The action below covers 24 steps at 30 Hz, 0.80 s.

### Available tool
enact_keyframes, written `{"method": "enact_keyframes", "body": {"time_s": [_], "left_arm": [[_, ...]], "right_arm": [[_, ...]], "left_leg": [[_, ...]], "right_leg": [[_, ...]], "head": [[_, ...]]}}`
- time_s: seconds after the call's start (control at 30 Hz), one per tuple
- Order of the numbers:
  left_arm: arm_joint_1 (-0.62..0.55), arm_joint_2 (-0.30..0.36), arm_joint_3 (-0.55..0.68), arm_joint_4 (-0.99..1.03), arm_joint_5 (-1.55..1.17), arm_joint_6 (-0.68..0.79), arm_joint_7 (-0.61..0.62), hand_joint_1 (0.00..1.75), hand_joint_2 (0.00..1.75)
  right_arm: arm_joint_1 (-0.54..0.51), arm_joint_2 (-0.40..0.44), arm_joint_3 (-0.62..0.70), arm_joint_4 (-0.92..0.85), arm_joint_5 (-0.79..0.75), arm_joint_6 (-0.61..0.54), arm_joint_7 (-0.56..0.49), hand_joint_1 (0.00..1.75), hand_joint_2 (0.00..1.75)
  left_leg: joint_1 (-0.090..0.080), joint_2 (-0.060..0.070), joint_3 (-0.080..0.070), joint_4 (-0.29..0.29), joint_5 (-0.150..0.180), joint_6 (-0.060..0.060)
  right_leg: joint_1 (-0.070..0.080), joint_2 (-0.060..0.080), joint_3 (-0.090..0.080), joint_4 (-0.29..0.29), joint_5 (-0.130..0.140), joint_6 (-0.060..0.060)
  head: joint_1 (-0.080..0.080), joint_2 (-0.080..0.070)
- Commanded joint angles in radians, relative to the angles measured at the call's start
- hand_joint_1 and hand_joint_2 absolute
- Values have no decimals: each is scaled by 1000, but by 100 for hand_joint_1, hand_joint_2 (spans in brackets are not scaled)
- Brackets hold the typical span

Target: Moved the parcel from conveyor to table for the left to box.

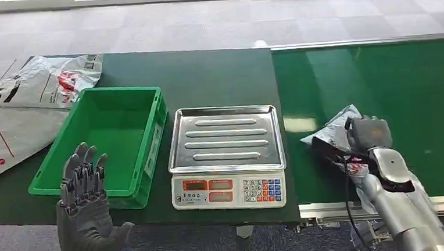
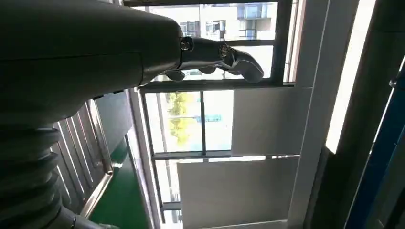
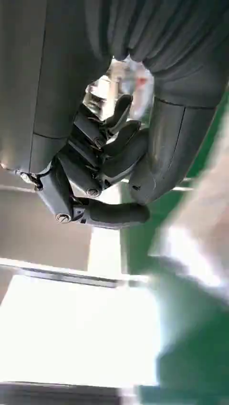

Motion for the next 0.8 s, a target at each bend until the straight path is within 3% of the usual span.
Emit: {"method": "enact_keyframes", "body": {"time_s": [0.03, 0.23, 0.33, 0.37, 0.4, 0.43, 0.47, 0.53, 0.57, 0.67, 0.8], "left_arm": [[-39, -10, 30, 84, 2, -10, 5, 0, 175], [-39, -3, 29, 106, 11, -23, 5, 0, 175], [-42, -4, 32, 115, 11, -25, 5, 0, 175], [-38, -7, 37, 109, 8, -17, 5, 0, 175], [-31, -10, 45, 102, 6, -17, 5, 0, 175], [-26, -4, 45, 109, 7, -28, 5, 0, 175], [-36, -10, 44, 127, 1, -36, 5, 0, 175], [-57, -18, 27, 157, -7, -36, 5, 0, 175], [-64, -20, 20, 158, -12, -17, 5, 0, 175], [-67, -18, 17, 157, -11, -12, 5, 0, 175], [-65, -9, 14, 151, -4, -8, 5, 0, 175]], "right_arm": [[44, 150, -208, -371, 193, -228, 32, 175, 175], [64, 134, -203, -319, 219, -296, 75, 175, 175], [77, 141, -204, -299, 219, -275, 88, 175, 175], [68, 163, -224, -272, 219, -116, 107, 0, 175], [42, 141, -191, -221, 219, 163, 204, 0, 175], [-4, 65, -59, -95, 219, 436, 310, 0, 175], [-32, 72, -94, 72, 215, 513, 313, 0, 175], [-44, 42, -120, 285, 212, 558, 325, 0, 175], [-27, 29, -146, 336, 202, 475, 317, 0, 175], [-13, 18, -161, 349, 191, 462, 298, 0, 175], [3, 22, -169, 281, 192, 530, 295, 0, 175]], "left_leg": [[-1, 4, 2, -1, -1, 0], [0, 2, 3, -2, 0, 0], [0, 1, 4, -3, 0, 1], [0, 1, 3, -2, -1, 1], [0, 2, 3, -2, -1, 1], [0, 3, 3, -2, -1, 1], [0, 4, 4, -3, -1, 1], [1, 5, 7, -4, 0, 1], [1, 3, 6, -3, -1, 1], [1, -4, 7, -4, 1, 2], [-1, -2, 4, -3, 0, 3]], "right_leg": [[0, 3, 0, -1, 0, -1], [0, 1, 2, -2, 0, -1], [1, 0, 3, -4, 1, -1], [0, 0, 3, -2, 0, -1], [0, 0, 3, -3, 0, -1], [0, 2, 2, -2, 0, -1], [0, 2, 3, -3, 1, -1], [1, 4, 7, -7, 3, -1], [1, 2, 6, -5, 1, 0], [1, -6, 8, -8, 1, 0], [0, -4, 6, -5, 1, 1]], "head": [[0, 0], [0, 0], [0, 0], [0, 0], [0, 0], [0, 0], [0, 0], [0, 0], [0, 0], [0, 0], [0, 0]]}}
